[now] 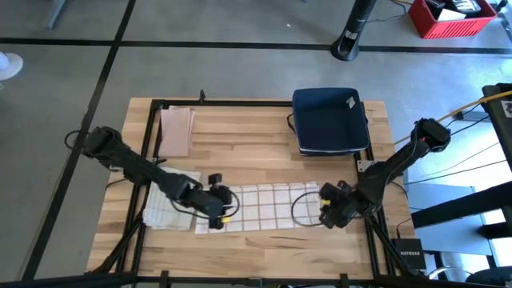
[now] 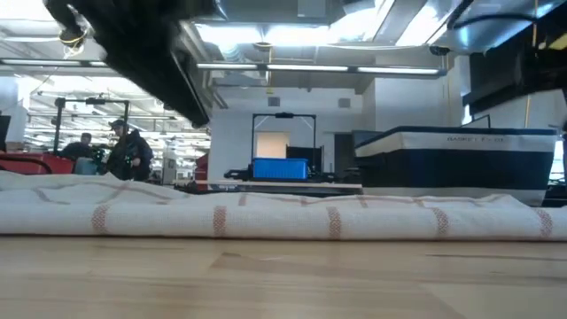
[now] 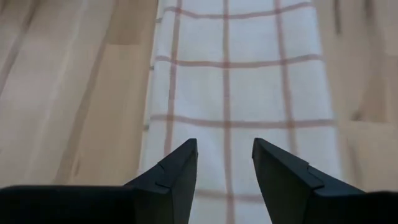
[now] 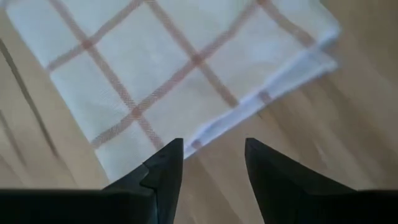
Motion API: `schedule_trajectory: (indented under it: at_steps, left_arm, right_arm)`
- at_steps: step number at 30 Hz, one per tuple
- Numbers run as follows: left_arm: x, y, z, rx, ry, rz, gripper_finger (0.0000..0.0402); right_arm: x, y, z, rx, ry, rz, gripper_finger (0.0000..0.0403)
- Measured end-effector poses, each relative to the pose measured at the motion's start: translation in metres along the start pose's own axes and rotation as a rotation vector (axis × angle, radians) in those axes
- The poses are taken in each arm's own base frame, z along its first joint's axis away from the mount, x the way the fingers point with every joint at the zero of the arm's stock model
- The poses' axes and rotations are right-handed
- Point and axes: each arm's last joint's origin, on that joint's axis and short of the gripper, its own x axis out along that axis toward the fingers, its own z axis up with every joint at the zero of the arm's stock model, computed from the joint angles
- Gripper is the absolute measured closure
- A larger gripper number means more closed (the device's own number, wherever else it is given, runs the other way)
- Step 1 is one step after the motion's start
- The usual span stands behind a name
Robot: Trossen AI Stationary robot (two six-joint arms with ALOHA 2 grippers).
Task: Fold towel
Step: Fold the white squared towel
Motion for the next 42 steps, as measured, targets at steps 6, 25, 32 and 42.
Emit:
schedule_trajectory:
  at_steps: [6,25,32,42]
  left_arm:
    - [0.049,0.001,0.002,0.011,-0.028,0.007,0.0254]
    - [0.094,0.007,-0.002,0.047,-0.044,-0.022,0.0254]
    - [0.094,0.007,-0.002,0.054,-0.046,-0.022,0.0254]
    - [0.094,0.007,-0.002,0.067,-0.049,-0.022,0.0254]
  right_arm:
    - [-0.001,-0.032,-0.008,0.299,-0.033,0.154,0.0228]
    - [0.035,-0.051,-0.023,0.500,-0.064,0.263,0.0161]
    - [0.036,-0.051,-0.022,0.514,-0.070,0.262,0.0126]
    - [0.042,-0.049,-0.023,0.543,-0.090,0.250,0.0143]
